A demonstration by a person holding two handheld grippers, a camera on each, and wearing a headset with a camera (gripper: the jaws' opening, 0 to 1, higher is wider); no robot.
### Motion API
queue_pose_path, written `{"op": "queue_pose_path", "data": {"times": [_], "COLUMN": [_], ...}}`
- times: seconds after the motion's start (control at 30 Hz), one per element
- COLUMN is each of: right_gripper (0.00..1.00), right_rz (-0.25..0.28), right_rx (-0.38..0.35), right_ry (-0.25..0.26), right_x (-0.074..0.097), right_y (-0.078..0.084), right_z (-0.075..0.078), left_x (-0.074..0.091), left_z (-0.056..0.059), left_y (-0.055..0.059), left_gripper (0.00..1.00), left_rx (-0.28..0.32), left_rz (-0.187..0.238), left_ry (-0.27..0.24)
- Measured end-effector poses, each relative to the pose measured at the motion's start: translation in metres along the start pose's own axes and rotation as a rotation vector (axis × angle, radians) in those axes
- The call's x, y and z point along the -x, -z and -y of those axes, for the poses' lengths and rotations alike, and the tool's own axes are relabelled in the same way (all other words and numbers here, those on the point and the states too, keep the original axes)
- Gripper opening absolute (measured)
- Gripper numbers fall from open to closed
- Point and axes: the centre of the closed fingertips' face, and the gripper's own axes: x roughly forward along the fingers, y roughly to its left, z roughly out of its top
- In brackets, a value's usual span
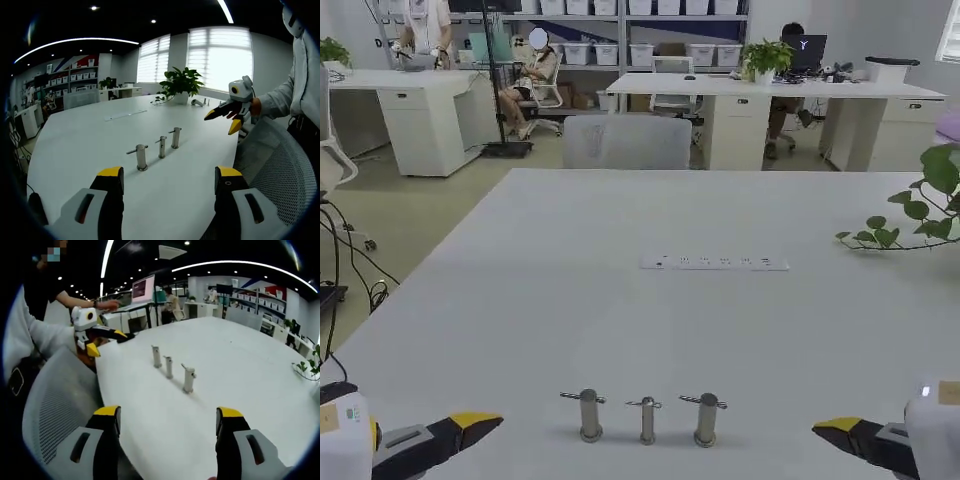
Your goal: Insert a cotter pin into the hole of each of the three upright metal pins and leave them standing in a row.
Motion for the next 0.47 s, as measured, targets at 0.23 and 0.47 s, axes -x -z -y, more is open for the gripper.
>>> {"op": "queue_pose_path", "data": {"times": [0.23, 0.47], "right_gripper": [0.79, 0.79], "right_rz": [-0.006, 0.000], "right_rx": [-0.007, -0.010], "right_ry": [0.003, -0.001], "right_x": [0.0007, 0.0007], "right_y": [-0.0001, -0.0009], "right_z": [-0.0042, -0.0052], "left_x": [0.0018, 0.0042], "left_z": [0.0024, 0.0037], "left_y": [0.0011, 0.0011], "left_gripper": [0.75, 0.75], "left_rx": [0.001, 0.004], "left_rz": [0.002, 0.002], "left_ry": [-0.007, -0.012]}}
